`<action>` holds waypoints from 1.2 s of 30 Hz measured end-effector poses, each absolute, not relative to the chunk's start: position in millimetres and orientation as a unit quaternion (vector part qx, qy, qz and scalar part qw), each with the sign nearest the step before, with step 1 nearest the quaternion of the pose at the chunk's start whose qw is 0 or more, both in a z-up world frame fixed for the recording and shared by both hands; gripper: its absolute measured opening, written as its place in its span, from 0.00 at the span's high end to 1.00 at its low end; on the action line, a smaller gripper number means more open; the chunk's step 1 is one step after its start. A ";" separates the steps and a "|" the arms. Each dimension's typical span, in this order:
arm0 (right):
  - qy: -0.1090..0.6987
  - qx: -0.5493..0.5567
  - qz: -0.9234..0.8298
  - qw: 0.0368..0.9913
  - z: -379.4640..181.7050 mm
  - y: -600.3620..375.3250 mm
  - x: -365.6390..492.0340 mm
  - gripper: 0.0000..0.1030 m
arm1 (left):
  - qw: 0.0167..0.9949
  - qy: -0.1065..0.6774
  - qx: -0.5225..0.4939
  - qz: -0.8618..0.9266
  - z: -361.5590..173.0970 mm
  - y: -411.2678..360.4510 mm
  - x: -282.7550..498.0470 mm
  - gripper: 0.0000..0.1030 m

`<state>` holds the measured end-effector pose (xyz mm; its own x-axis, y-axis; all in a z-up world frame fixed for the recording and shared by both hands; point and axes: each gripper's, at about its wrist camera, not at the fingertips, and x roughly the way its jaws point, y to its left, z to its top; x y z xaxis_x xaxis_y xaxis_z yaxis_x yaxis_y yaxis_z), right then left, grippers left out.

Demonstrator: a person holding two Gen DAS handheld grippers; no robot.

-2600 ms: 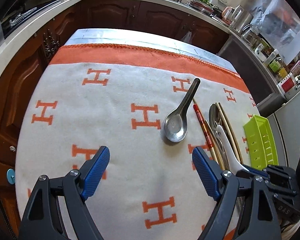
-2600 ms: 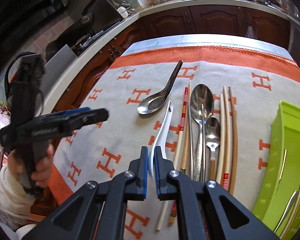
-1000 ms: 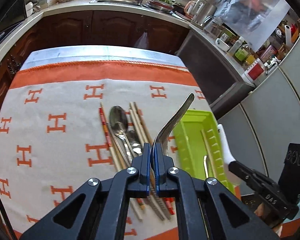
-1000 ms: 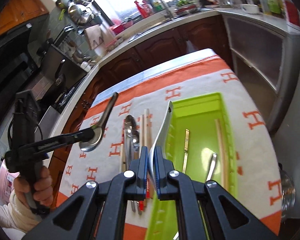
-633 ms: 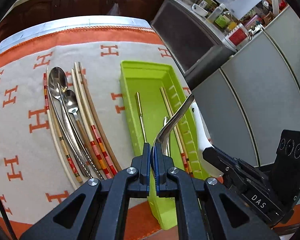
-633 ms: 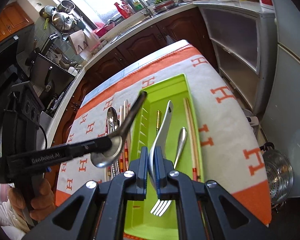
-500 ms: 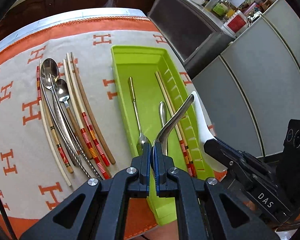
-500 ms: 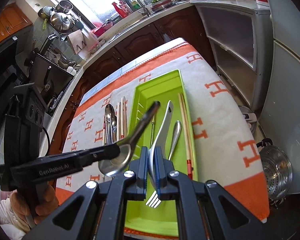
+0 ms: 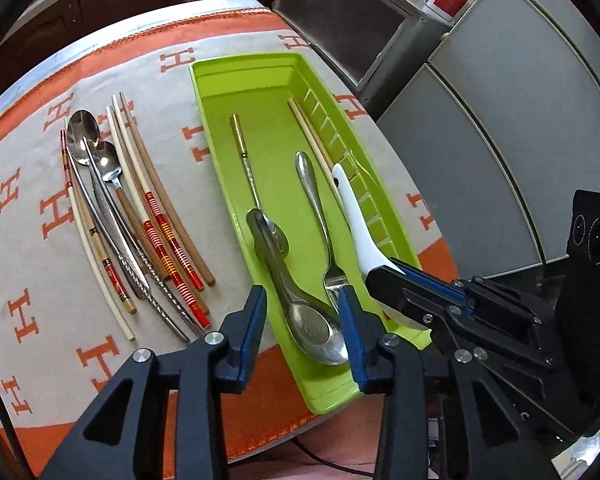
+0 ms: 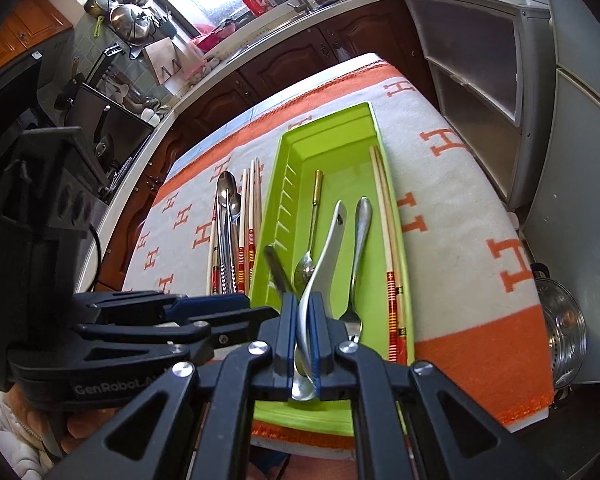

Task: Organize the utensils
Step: 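Lower both spoons into the green tray and open both grippers, then move both tools back over the remaining utensils on the cloth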

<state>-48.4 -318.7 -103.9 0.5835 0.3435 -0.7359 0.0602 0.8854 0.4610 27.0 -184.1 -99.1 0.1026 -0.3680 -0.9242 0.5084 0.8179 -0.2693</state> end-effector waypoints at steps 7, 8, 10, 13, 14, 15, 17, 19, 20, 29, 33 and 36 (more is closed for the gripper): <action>0.471 0.170 0.102 0.859 -104.8 -292.0 -48.5 0.94 | 0.768 0.579 0.025 -0.273 -80.0 -151.0 31.6 0.63; 0.475 0.160 0.102 0.859 -105.4 -287.5 -48.4 0.94 | 0.772 0.576 0.017 -0.268 -77.6 -145.1 33.4 0.63; 0.483 0.141 0.101 0.858 -108.2 -280.8 -47.2 0.94 | 0.779 0.570 0.001 -0.260 -73.3 -135.5 40.2 0.63; 0.496 0.103 0.097 0.857 -112.6 -269.4 -45.7 0.94 | 0.794 0.559 -0.010 -0.240 -67.3 -119.3 48.9 0.63; 0.497 0.091 0.096 0.858 -112.9 -265.9 -46.2 0.94 | 0.797 0.556 -0.015 -0.235 -66.0 -112.9 51.4 0.63; 0.499 0.080 0.095 0.858 -113.2 -262.6 -46.4 0.94 | 0.800 0.553 -0.019 -0.229 -64.8 -106.3 53.0 0.63; 0.500 0.066 0.092 0.859 -112.7 -258.6 -46.7 0.94 | 0.805 0.551 -0.025 -0.218 -66.1 -95.8 56.1 0.61; 0.501 0.062 0.094 0.858 -110.9 -256.1 -47.0 0.93 | 0.809 0.550 -0.033 -0.207 -67.9 -84.3 59.4 0.56; 0.500 0.062 0.095 0.859 -109.6 -255.5 -46.1 0.94 | 0.810 0.549 -0.036 -0.202 -67.9 -79.9 60.0 0.53; 0.482 0.078 0.098 0.867 -91.7 -251.6 -45.0 0.93 | 0.841 0.521 -0.004 -0.146 -69.6 -41.1 57.6 0.38; 0.478 0.080 0.100 0.869 -86.9 -244.8 -41.0 0.93 | 0.847 0.516 0.005 -0.131 -72.8 -27.6 55.0 0.37; 0.475 0.078 0.106 0.870 -83.7 -237.6 -37.5 0.93 | 0.850 0.513 0.011 -0.120 -75.2 -20.3 54.4 0.32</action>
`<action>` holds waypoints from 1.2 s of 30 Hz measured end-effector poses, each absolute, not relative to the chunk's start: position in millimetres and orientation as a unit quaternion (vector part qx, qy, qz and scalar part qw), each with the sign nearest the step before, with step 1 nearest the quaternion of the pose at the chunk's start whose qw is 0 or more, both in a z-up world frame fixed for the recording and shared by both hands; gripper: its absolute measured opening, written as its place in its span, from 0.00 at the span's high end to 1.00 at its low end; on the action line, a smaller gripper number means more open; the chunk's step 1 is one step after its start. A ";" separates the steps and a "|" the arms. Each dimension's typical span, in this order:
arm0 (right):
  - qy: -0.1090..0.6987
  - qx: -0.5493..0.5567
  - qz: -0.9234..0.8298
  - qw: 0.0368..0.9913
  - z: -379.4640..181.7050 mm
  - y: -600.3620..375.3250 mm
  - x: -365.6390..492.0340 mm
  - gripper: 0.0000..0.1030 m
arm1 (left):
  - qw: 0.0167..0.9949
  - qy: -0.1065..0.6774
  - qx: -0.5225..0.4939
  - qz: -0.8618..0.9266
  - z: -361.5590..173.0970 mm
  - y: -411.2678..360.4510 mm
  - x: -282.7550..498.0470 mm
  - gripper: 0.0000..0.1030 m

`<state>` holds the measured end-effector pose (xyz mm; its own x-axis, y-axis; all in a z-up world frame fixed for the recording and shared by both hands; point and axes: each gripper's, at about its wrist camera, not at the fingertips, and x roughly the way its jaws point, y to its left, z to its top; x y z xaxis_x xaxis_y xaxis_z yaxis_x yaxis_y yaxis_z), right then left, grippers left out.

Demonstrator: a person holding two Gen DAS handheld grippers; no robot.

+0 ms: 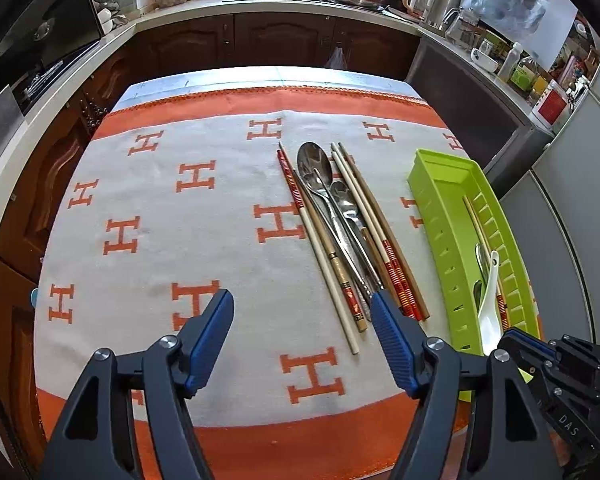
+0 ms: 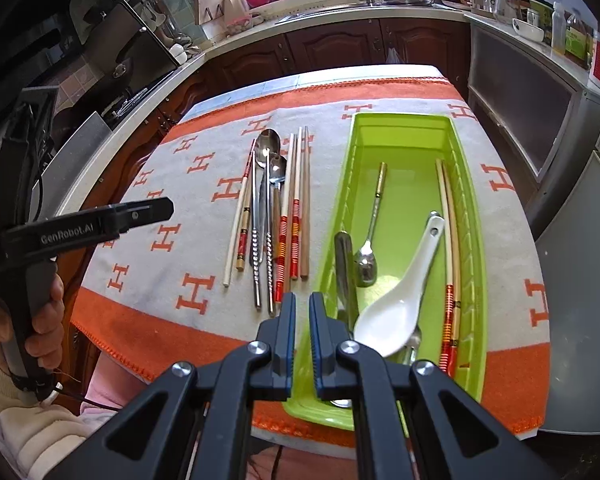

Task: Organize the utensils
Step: 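Move both tools back over the remaining utensils on the cloth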

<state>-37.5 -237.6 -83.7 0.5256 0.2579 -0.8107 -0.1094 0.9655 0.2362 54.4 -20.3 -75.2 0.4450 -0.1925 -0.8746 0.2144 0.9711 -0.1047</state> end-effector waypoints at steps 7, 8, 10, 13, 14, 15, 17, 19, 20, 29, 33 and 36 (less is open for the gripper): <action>0.475 0.082 0.116 0.868 -81.3 -222.8 -24.4 0.93 | 0.854 0.510 0.017 -0.103 -80.7 -7.3 57.0 0.28; 0.476 0.082 0.117 0.868 -81.5 -221.6 -22.4 0.93 | 0.854 0.510 0.017 -0.101 -81.6 -5.6 58.2 0.28; 0.479 0.085 0.120 0.866 -82.7 -218.2 -16.5 0.93 | 0.855 0.509 0.016 -0.100 -82.9 -2.2 60.4 0.27; 0.485 0.092 0.122 0.861 -84.7 -213.4 -6.9 0.93 | 0.855 0.509 0.012 -0.100 -85.1 2.4 63.8 0.26; 0.486 0.094 0.124 0.860 -85.2 -212.3 -4.0 0.93 | 0.855 0.509 0.010 -0.100 -86.2 3.7 65.4 0.26; 0.488 0.095 0.125 0.859 -85.5 -210.9 -0.2 0.93 | 0.854 0.510 0.008 -0.101 -87.6 4.8 66.9 0.26; 0.488 0.097 0.127 0.858 -85.5 -208.3 7.1 0.93 | 0.853 0.513 0.004 -0.102 -91.1 7.3 70.7 0.25; 0.489 0.097 0.129 0.857 -86.0 -206.0 14.0 0.93 | 0.849 0.518 -0.002 -0.104 -95.9 9.4 75.7 0.25; 0.489 0.096 0.129 0.857 -86.5 -204.7 17.9 0.93 | 0.848 0.520 -0.005 -0.105 -98.1 10.5 78.1 0.25; 0.517 0.079 0.147 0.839 -109.9 -184.0 52.9 0.93 | 0.831 0.541 -0.026 -0.125 -121.6 7.9 100.8 0.26; 0.537 0.065 0.152 0.827 -126.5 -172.8 63.4 0.93 | 0.829 0.544 -0.020 -0.126 -128.0 6.4 105.1 0.26; 0.548 0.054 0.147 0.822 -136.4 -167.9 68.6 0.93 | 0.828 0.546 -0.016 -0.124 -131.4 7.3 106.8 0.26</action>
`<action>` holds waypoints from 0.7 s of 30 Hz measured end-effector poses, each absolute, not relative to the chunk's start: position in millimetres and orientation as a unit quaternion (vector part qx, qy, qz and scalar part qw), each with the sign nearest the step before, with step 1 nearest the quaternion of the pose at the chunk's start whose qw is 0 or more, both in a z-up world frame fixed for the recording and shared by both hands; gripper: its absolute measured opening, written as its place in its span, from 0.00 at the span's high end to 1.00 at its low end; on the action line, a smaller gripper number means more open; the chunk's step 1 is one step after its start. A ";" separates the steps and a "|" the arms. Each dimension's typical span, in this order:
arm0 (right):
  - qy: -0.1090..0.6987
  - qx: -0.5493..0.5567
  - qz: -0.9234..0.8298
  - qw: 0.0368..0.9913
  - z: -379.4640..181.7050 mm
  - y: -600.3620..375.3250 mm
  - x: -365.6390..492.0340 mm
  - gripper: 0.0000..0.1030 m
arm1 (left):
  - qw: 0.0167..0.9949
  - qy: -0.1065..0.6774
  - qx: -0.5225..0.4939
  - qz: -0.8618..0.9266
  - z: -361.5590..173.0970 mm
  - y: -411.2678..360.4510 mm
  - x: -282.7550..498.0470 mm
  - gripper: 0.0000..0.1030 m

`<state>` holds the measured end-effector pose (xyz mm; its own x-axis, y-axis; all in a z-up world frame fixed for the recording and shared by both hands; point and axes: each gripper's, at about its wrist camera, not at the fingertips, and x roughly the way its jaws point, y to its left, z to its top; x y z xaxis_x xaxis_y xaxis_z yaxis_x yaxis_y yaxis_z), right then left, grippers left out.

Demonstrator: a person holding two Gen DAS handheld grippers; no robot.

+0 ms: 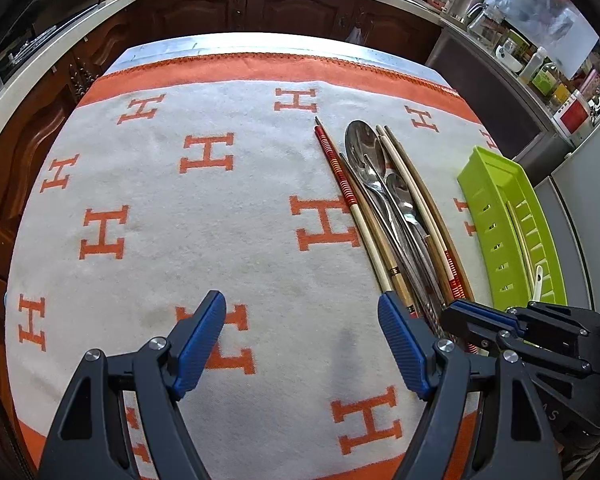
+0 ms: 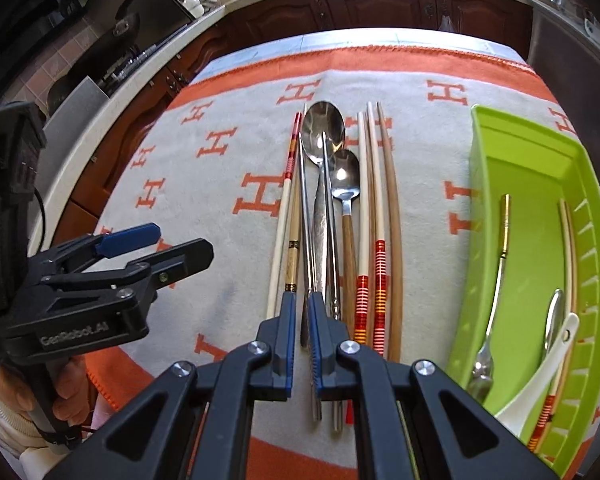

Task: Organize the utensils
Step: 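Move both tools back over the remaining utensils on the cloth, then grasp a red-banded wooden chopstick with the left gripper while the right grasps a twisted metal chopstick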

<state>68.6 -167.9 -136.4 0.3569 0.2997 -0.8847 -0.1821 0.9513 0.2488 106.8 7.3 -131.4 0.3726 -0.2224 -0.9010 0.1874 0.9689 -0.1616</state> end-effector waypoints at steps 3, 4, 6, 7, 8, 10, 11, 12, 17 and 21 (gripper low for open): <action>0.554 0.042 0.142 0.819 -142.6 -165.7 71.8 0.93 | 0.827 0.548 -0.015 -0.123 -133.4 8.5 108.7 0.26; 0.555 0.038 0.141 0.819 -144.0 -165.0 72.7 0.93 | 0.827 0.549 -0.016 -0.123 -134.2 8.8 109.4 0.26; 0.559 0.031 0.140 0.817 -147.2 -163.1 74.1 0.93 | 0.826 0.550 -0.017 -0.124 -135.5 9.5 110.5 0.26; 0.560 0.027 0.140 0.816 -148.5 -161.9 74.4 0.93 | 0.825 0.550 -0.017 -0.125 -136.0 10.1 110.9 0.26; 0.559 0.021 0.139 0.817 -148.8 -161.0 74.8 0.93 | 0.825 0.551 -0.017 -0.125 -136.7 9.6 111.4 0.26; 0.553 0.000 0.135 0.822 -148.2 -155.3 75.0 0.93 | 0.824 0.552 -0.017 -0.126 -137.6 9.0 111.8 0.26; 0.551 -0.012 0.133 0.824 -147.8 -152.6 74.7 0.92 | 0.824 0.552 -0.018 -0.126 -137.7 8.6 111.7 0.26; 0.548 -0.023 0.131 0.826 -147.9 -149.9 74.4 0.92 | 0.823 0.553 -0.018 -0.127 -138.0 8.3 111.8 0.26; 0.536 -0.070 0.128 0.832 -148.6 -139.8 69.7 0.93 | 0.822 0.554 -0.016 -0.131 -138.4 4.6 112.0 0.26; 0.542 -0.020 0.140 0.828 -145.8 -149.1 70.6 0.94 | 0.821 0.555 -0.011 -0.137 -138.3 -1.9 112.6 0.26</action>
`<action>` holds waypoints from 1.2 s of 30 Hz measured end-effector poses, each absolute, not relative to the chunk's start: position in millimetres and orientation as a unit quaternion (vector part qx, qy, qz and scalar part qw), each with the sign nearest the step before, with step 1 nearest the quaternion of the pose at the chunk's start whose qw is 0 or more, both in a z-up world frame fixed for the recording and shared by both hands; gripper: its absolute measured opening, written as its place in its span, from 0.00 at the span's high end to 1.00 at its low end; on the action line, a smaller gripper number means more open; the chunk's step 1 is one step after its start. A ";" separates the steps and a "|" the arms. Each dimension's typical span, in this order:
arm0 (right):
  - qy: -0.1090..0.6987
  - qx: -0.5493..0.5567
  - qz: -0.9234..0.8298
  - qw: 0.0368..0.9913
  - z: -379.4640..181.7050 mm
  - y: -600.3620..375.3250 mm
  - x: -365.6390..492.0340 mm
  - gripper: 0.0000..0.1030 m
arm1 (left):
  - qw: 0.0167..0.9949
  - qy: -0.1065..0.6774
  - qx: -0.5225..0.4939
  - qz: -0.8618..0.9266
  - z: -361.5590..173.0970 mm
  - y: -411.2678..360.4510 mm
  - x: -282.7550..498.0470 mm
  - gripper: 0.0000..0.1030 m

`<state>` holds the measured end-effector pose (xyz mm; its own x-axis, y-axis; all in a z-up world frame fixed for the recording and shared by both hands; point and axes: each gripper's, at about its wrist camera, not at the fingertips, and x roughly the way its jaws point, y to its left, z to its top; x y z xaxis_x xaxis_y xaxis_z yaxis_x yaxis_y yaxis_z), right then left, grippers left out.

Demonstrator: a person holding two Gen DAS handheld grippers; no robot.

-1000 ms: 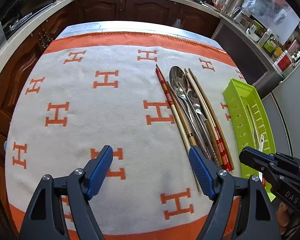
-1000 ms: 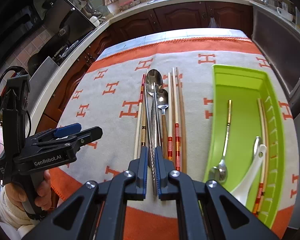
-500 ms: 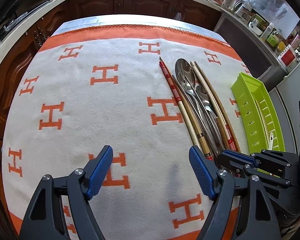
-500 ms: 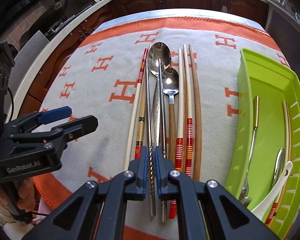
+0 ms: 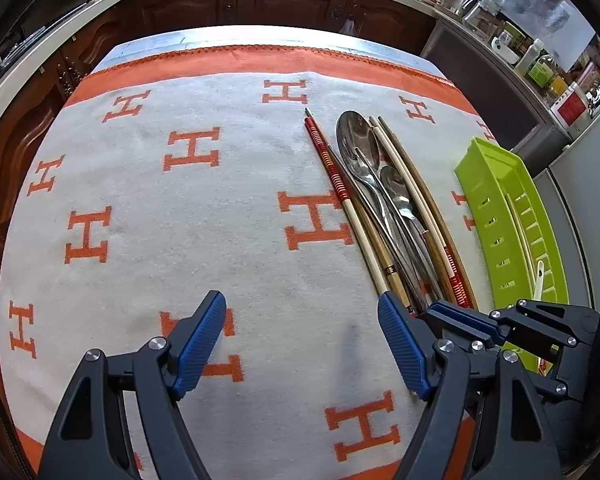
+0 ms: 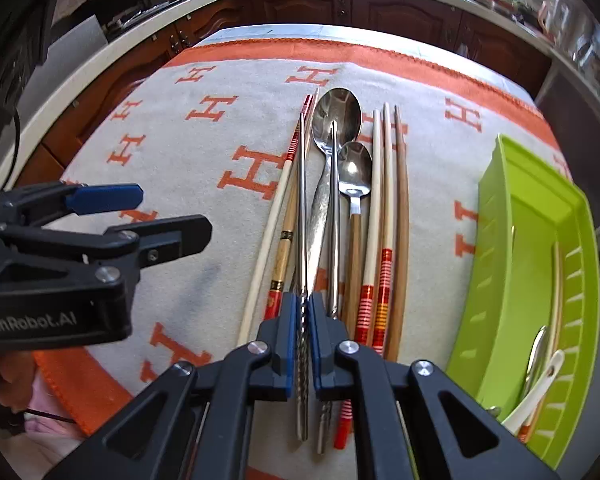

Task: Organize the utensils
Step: 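Grasp a red-banded wooden chopstick with the left gripper while the right grasps a twisted metal chopstick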

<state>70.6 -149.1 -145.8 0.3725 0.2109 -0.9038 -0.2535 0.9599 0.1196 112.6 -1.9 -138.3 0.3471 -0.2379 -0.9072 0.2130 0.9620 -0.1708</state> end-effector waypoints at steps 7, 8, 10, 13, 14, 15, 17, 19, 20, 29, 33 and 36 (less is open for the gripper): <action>0.518 0.066 0.154 0.839 -124.8 -172.0 65.1 0.94 | 0.810 0.568 -0.004 -0.144 -148.4 -19.6 121.1 0.33; 0.515 0.070 0.154 0.841 -122.5 -174.6 63.4 0.94 | 0.808 0.572 -0.003 -0.143 -150.5 -22.1 122.7 0.36; 0.508 0.074 0.154 0.844 -118.1 -178.5 59.7 0.94 | 0.803 0.578 -0.005 -0.144 -154.1 -27.1 125.8 0.39; 0.503 0.081 0.153 0.847 -115.0 -182.7 55.1 0.94 | 0.805 0.578 0.017 -0.136 -155.7 -37.0 128.2 0.39; 0.502 0.083 0.153 0.847 -115.3 -182.9 55.3 0.94 | 0.804 0.579 0.024 -0.134 -156.4 -40.7 128.7 0.39; 0.502 0.086 0.154 0.847 -115.3 -184.2 54.4 0.94 | 0.805 0.578 0.032 -0.131 -156.9 -43.9 129.0 0.40; 0.503 0.091 0.155 0.846 -116.3 -188.0 52.2 0.94 | 0.806 0.576 0.049 -0.128 -157.4 -50.9 129.1 0.40; 0.504 0.093 0.157 0.844 -118.4 -189.1 51.1 0.94 | 0.807 0.573 0.070 -0.122 -158.8 -57.6 128.9 0.41; 0.506 0.092 0.158 0.843 -119.9 -189.1 51.4 0.94 | 0.808 0.572 0.081 -0.116 -159.3 -60.2 128.7 0.47; 0.542 0.065 0.165 0.821 -141.2 -176.3 48.0 0.94 | 0.810 0.572 0.063 -0.109 -155.2 -38.3 129.3 0.96; 0.556 0.053 0.169 0.812 -148.5 -170.5 48.5 0.94 | 0.808 0.577 0.052 -0.105 -155.4 -20.6 123.4 0.96; 0.567 0.050 0.172 0.804 -153.9 -167.1 49.1 0.94 | 0.807 0.580 0.046 -0.102 -156.6 -10.8 121.7 0.96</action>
<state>49.1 -167.1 -153.9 0.2974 0.3327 -0.8949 -0.2202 0.9360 0.2747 121.7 -10.8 -156.6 0.3062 -0.1109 -0.9455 0.2188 0.9748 -0.0435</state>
